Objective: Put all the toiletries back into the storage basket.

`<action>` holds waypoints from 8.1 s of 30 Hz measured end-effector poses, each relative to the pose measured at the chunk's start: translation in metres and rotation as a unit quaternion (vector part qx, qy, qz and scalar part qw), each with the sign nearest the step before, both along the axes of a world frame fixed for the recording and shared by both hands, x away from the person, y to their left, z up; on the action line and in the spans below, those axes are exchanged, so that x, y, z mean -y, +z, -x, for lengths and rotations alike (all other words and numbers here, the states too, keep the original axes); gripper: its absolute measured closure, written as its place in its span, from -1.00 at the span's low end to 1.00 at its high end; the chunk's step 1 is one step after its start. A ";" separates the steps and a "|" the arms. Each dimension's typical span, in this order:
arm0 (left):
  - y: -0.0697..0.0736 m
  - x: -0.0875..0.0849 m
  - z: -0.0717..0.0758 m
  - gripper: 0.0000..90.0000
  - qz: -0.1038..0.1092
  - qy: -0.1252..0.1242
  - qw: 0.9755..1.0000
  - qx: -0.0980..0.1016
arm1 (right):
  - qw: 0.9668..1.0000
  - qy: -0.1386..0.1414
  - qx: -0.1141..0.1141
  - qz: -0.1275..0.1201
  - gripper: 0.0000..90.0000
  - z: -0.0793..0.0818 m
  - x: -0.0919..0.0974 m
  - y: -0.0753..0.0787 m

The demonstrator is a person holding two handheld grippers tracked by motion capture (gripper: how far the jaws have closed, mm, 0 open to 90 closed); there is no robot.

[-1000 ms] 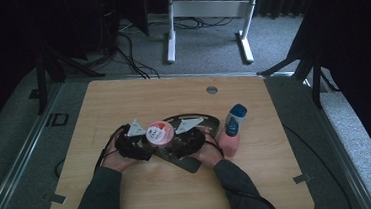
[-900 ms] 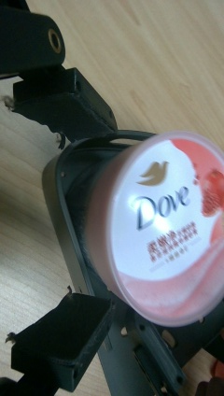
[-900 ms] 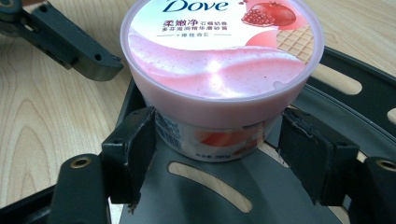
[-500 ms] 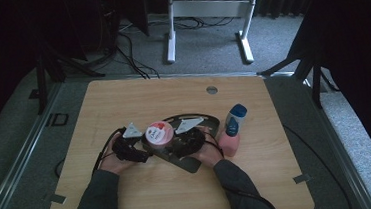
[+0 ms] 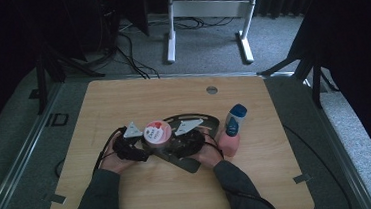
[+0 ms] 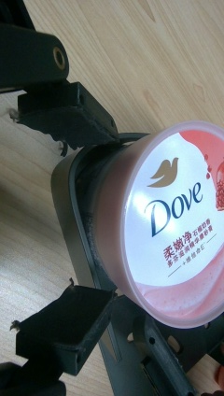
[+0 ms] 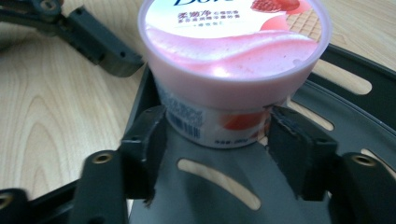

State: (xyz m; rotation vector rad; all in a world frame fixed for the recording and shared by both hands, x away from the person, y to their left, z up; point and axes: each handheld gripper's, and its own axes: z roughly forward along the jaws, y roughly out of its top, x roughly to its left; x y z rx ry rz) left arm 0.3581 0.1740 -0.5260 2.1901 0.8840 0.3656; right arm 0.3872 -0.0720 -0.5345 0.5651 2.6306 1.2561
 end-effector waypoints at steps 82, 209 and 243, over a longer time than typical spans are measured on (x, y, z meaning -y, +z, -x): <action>-0.023 -0.016 0.015 0.02 0.032 0.067 0.997 0.006 | 0.995 -0.081 0.021 0.048 0.82 0.055 0.071 0.001; -0.035 -0.016 0.018 -0.02 0.024 0.064 0.998 -0.007 | 0.988 -0.146 0.019 0.054 -0.10 0.037 0.167 0.115; -0.035 -0.016 0.018 -0.02 0.023 0.062 0.998 -0.007 | 0.989 -0.135 -0.025 0.058 0.17 0.014 0.163 0.096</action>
